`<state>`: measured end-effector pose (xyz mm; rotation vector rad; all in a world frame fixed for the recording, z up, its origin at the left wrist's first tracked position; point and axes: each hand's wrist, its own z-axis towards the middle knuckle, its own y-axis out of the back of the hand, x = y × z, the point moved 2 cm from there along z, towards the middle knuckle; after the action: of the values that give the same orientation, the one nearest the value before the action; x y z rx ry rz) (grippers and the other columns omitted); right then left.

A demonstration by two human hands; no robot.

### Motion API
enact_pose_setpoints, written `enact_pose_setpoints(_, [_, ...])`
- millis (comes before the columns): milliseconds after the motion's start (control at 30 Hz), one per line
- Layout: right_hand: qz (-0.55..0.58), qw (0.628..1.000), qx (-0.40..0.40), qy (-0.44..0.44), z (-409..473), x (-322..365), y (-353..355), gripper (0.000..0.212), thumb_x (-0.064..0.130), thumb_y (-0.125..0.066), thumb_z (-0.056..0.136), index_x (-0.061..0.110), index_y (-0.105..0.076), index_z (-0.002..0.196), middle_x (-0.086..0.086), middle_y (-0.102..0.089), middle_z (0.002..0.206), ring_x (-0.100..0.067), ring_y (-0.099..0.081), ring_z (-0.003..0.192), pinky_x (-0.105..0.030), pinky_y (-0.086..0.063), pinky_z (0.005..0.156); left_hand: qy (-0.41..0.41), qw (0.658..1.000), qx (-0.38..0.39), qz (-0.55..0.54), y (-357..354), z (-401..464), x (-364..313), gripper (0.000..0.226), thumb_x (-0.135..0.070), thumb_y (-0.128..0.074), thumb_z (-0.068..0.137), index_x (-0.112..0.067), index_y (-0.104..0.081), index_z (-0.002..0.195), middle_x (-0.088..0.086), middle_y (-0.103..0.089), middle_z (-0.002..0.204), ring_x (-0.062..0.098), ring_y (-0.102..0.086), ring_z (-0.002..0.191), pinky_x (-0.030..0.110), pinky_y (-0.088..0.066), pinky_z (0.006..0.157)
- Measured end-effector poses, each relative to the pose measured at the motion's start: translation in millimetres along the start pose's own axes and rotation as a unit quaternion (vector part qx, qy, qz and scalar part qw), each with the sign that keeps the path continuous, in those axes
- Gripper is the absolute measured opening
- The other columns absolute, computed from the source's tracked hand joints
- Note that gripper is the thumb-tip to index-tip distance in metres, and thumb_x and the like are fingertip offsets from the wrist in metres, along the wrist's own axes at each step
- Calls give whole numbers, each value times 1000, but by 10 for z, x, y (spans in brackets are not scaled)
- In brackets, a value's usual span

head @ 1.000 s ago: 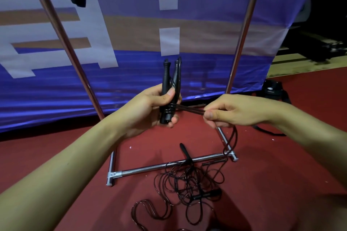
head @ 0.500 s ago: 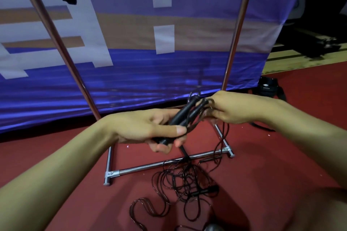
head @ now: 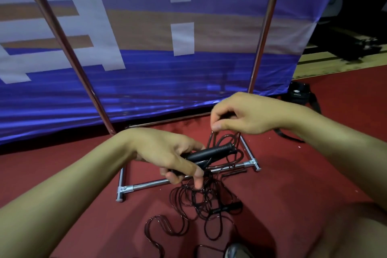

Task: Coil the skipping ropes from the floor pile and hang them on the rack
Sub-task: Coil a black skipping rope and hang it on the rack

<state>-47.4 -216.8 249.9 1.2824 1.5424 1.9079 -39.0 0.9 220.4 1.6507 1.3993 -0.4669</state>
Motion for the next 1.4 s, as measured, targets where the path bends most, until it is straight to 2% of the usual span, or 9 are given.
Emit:
enact_pose_setpoints(167, [-114,988,-97,38,20,373,119,27,58,-56,93,36,-72,95,17,-66,85,-3,-59,80,-39,-54,72,13,1000,-25,-8,-6,49,-131,17,-14,-53,107,2,-56,112,-17,-65,61,4,-43,49,23,-31,52])
enact_pose_setpoints(400, [-36,994,-99,20,-55,408,67,34,55,-52,95,36,-79,104,16,-73,81,-6,-68,77,-35,-55,70,-23,964,-191,-182,66,89,59,26,-11,-57,104,-8,-49,128,6,-73,93,17,-63,58,20,-36,41])
enact_pose_setpoints(500, [-32,996,-74,47,-107,339,56,31,39,-60,99,39,-71,128,23,-62,79,-2,-61,78,-19,-44,71,-79,946,-141,-283,122,11,104,13,-9,-56,105,-12,-58,117,3,-54,89,11,-43,59,19,-30,47])
enact_pose_setpoints(633, [-75,990,-73,92,-141,315,11,40,39,-52,101,38,-63,139,8,-59,85,-10,-54,72,-33,-49,67,-100,907,-47,-407,188,-55,122,34,-31,-72,93,-15,-54,118,1,-47,86,11,-37,60,18,-21,45])
enact_pose_setpoints(800, [-103,983,-108,110,-128,289,-44,40,40,-48,103,34,-63,140,8,-61,93,-6,-54,75,-33,-53,71,-77,924,-176,-330,193,-3,-3,31,-48,-55,101,-18,-50,103,-3,-41,76,9,-26,54,17,-15,42])
enact_pose_setpoints(933, [-7,986,-158,48,-109,217,-106,27,35,-54,104,23,-76,112,16,-67,78,5,-62,72,-8,-43,72,-71,914,-268,-296,212,10,-24,32,-48,-49,103,-18,-58,101,-2,-46,73,10,-27,51,18,-18,41])
enact_pose_setpoints(1000, [72,990,-117,-33,-102,151,-165,28,28,-52,106,17,-74,93,9,-70,70,-4,-68,62,-12,-50,64,-78,901,-313,-290,256,-11,-5,41,-47,-47,105,-9,-62,109,0,-49,71,11,-30,48,18,-19,41])
enact_pose_setpoints(1133, [237,966,39,-95,-134,127,-307,20,21,-50,108,7,-64,104,-3,-73,74,-16,-67,61,-24,-54,60,-86,896,-334,-279,260,-34,19,48,-44,-48,106,0,-65,116,3,-53,72,15,-38,48,21,-25,45])
enact_pose_setpoints(1400, [149,981,84,-87,-172,133,-237,29,15,-41,110,23,-57,133,4,-79,98,-15,-76,65,-29,-61,59,-81,881,-269,-381,263,-21,42,26,-32,-56,101,-14,-69,116,4,-58,80,14,-51,60,23,-30,52])
